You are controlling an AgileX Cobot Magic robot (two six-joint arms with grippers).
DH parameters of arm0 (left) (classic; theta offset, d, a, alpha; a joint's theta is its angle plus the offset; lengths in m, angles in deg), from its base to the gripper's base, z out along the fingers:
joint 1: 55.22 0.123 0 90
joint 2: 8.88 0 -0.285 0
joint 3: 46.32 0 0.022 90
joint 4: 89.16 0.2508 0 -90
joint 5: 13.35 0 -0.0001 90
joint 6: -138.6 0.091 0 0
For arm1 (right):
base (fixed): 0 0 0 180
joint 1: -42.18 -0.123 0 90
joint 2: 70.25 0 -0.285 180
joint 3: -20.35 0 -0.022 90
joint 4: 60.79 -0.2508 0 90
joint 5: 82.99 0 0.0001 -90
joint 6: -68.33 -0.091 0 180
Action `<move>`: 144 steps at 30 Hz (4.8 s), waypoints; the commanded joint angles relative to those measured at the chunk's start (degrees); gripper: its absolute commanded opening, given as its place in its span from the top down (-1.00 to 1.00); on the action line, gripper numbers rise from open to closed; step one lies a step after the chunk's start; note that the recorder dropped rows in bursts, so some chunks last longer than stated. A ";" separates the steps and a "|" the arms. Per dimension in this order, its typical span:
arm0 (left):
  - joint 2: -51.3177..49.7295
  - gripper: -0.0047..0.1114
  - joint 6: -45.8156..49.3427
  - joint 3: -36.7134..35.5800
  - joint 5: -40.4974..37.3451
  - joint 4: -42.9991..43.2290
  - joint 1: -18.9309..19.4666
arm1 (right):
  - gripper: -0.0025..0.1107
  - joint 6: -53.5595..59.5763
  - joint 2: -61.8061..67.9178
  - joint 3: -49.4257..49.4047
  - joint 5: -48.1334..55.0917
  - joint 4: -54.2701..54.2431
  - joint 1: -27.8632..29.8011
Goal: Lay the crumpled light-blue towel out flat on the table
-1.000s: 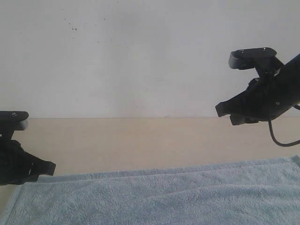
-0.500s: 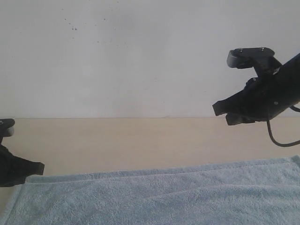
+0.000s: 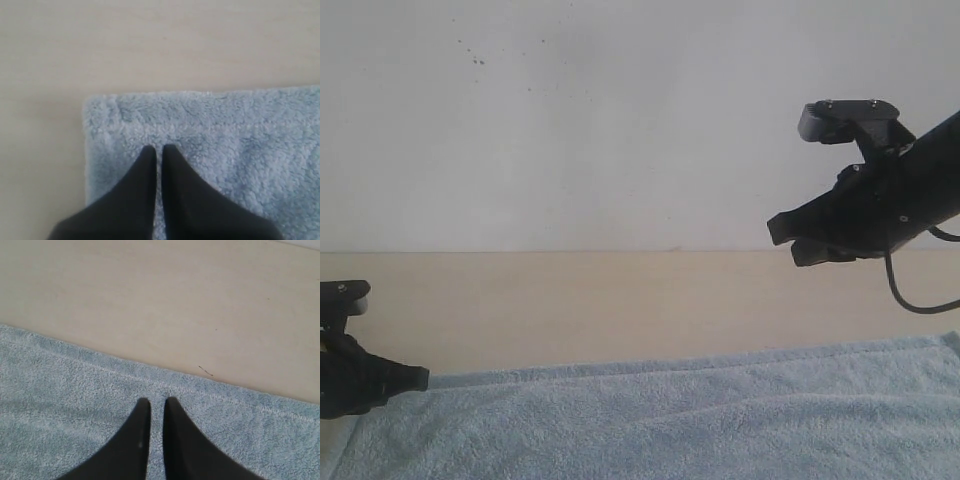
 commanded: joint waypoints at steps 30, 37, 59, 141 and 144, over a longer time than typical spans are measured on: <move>-4.38 0.85 -0.33 7.71 -4.53 -0.28 5.68 | 0.80 2.52 -0.48 0.03 0.18 -0.85 -0.10; 5.84 0.85 -0.42 9.54 -3.54 -0.40 -2.50 | 0.80 2.85 -0.38 0.03 -0.06 -0.85 -0.10; 31.40 0.85 -7.69 -2.46 -6.64 -0.40 -11.06 | 0.80 2.19 -17.51 -28.33 -24.20 -1.65 -0.10; 106.61 0.85 -4.05 -14.22 -56.99 -10.26 -12.34 | 0.80 -9.85 -69.11 -44.79 -12.55 -6.02 -1.37; 106.61 0.85 -4.05 -14.22 -56.99 -10.26 -12.34 | 0.80 -9.85 -72.98 -44.79 -12.55 -6.02 -1.37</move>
